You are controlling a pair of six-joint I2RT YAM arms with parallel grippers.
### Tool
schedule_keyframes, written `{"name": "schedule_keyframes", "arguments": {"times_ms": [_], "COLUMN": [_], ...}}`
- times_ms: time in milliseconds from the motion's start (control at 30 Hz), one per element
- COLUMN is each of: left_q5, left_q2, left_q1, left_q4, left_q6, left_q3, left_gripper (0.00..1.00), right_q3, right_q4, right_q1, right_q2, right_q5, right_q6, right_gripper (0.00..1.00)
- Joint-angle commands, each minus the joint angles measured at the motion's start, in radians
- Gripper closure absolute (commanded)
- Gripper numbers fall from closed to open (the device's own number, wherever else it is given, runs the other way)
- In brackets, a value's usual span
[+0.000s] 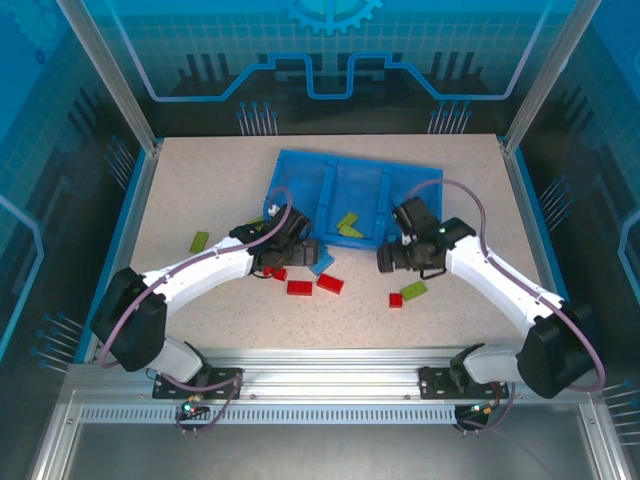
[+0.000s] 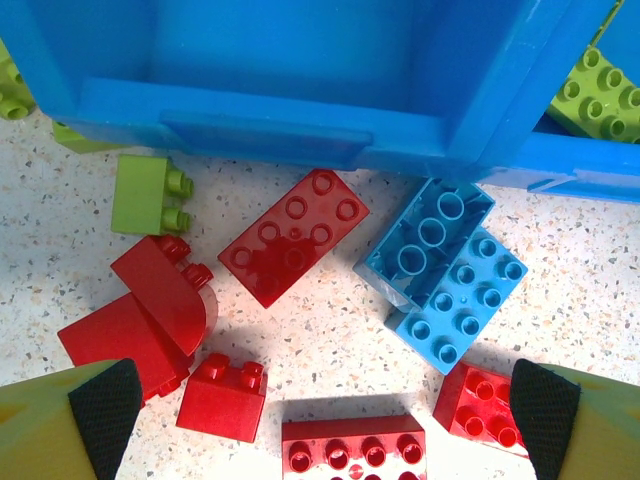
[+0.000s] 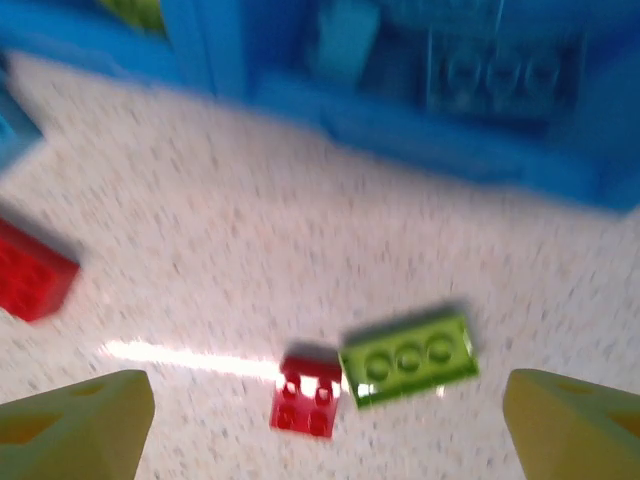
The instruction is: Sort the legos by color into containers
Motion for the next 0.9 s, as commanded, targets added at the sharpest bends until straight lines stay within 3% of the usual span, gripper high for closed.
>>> {"name": "schedule_keyframes", "arguments": {"times_ms": [0, 167, 333, 867], "left_q5": [0.005, -0.013, -0.057, -0.078], "left_q2": [-0.005, -0.022, -0.056, -0.117], "left_q1": [0.003, 0.003, 0.005, 0.024], "left_q4": [0.008, 0.003, -0.014, -0.037], "left_q6": [-0.009, -0.008, -0.001, 0.015], "left_q3": [-0.005, -0.014, -0.034, -0.082], "left_gripper": [0.01, 0.01, 0.01, 0.01], "right_q3": [-0.083, -0.209, -0.219, -0.116], "right_q4": [-0.065, -0.025, 0.023, 0.072], "right_q1": [0.036, 0.084, 0.165, 0.201], "right_q2": [-0.055, -0.07, 0.01, 0.279], "right_q5": [-0.048, -0.088, -0.084, 0.019], "right_q6": [0.122, 0.259, 0.326, 0.297], "right_gripper": [0.11, 0.18, 0.21, 0.36]}}
